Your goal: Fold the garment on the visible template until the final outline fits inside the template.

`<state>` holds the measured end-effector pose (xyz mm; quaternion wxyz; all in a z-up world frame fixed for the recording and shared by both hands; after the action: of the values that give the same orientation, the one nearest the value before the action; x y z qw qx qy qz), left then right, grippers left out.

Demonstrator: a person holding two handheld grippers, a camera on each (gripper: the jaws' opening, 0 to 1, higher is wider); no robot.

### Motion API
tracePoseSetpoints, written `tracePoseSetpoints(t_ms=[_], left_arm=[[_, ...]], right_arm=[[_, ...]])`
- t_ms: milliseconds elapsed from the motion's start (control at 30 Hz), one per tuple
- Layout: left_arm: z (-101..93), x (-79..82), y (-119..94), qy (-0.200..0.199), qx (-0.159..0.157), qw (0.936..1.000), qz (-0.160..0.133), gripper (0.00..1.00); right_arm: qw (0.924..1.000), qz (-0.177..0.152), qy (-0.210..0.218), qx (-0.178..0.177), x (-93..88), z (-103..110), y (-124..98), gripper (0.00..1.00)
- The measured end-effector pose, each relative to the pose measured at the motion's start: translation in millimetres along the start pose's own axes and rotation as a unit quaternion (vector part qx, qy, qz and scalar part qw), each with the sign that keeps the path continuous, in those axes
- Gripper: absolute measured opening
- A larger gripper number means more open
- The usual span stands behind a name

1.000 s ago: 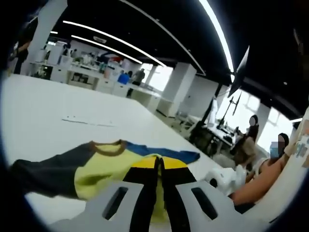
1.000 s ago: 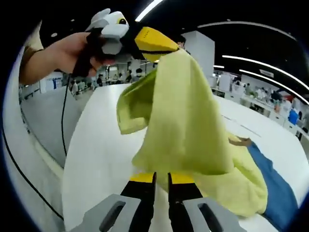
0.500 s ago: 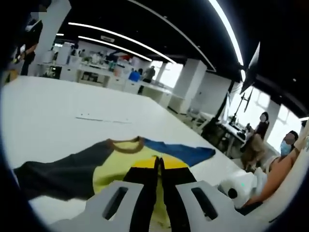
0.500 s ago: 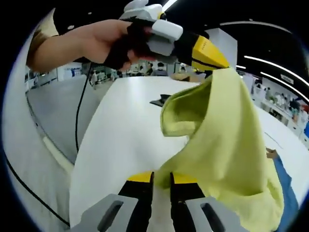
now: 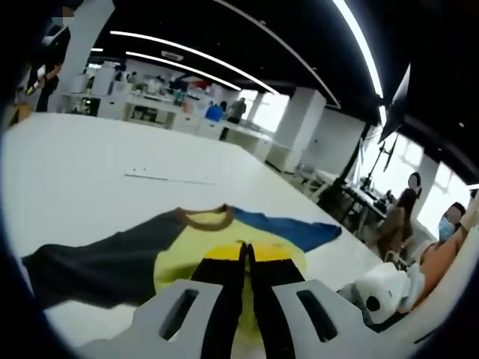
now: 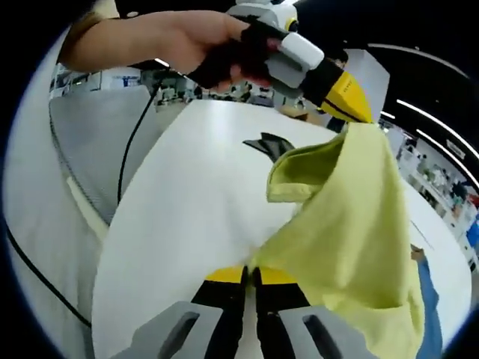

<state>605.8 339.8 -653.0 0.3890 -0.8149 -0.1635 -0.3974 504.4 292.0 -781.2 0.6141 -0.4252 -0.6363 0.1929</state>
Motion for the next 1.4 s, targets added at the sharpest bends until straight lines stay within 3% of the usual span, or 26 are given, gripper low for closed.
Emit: tracePoseSetpoints(t_ms=[100,200,333,433,667,800,1133,1200,1400], left_arm=[[1.3,-1.6,-2.0,0.004,0.002,1.0000,0.001,0.00],[0.8,-2.0,-6.8,0.008,0.003,1.0000,0.000,0.00],[1.3,-0.7,-10.5,0.021,0.006,0.9998,0.000,0.00],[2.9,0.0,-10.5,0.034,0.010,0.9993,0.005,0.00],[14.1,0.5,10.7,0.070,0.020,0.9965,0.042,0.00],[22.0,-4.5,28.4,0.089,0.024,0.9929,0.075,0.00],[28.3,-35.9,71.9,0.103,0.020,0.9811,0.163,0.00],[29.1,-38.7,71.5,0.087,0.017,0.9826,0.163,0.01],[34.7,-32.8,48.3,0.045,0.017,0.9904,0.129,0.10]], right_arm=[[0.9997,-0.010,0.021,0.002,-0.3,-3.3,-9.6,0.00],[0.9972,-0.048,0.057,-0.006,5.2,-13.3,-34.1,0.00],[0.9917,-0.077,0.092,-0.046,2.2,-38.2,-67.3,0.00],[0.9806,-0.105,0.148,-0.073,-3.4,-65.6,-94.5,0.00],[0.9574,-0.103,0.231,-0.139,-35.6,-128.4,-120.1,0.00],[0.9437,-0.089,0.281,-0.149,-57.0,-149.3,-118.3,0.00],[0.9331,-0.029,0.332,-0.135,-94.6,-154.2,-89.1,0.00],[0.9313,-0.019,0.341,-0.126,-100.1,-151.4,-85.7,0.00],[0.9293,-0.036,0.349,-0.117,-96.8,-149.2,-91.8,0.00]])
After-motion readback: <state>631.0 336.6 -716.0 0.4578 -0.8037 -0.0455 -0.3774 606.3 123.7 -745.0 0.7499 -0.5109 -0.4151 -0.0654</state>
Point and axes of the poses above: the point that each gripper's makers call its tool centre point, and the gripper's own axes: y roughly forward along the fingers, z roughly to its left, x roughly out of its top, the point moved 1 cm from there along -y, roughly backward along the fingers, and after that the axes turned 15 degrees about z, right-handed, at the moved point
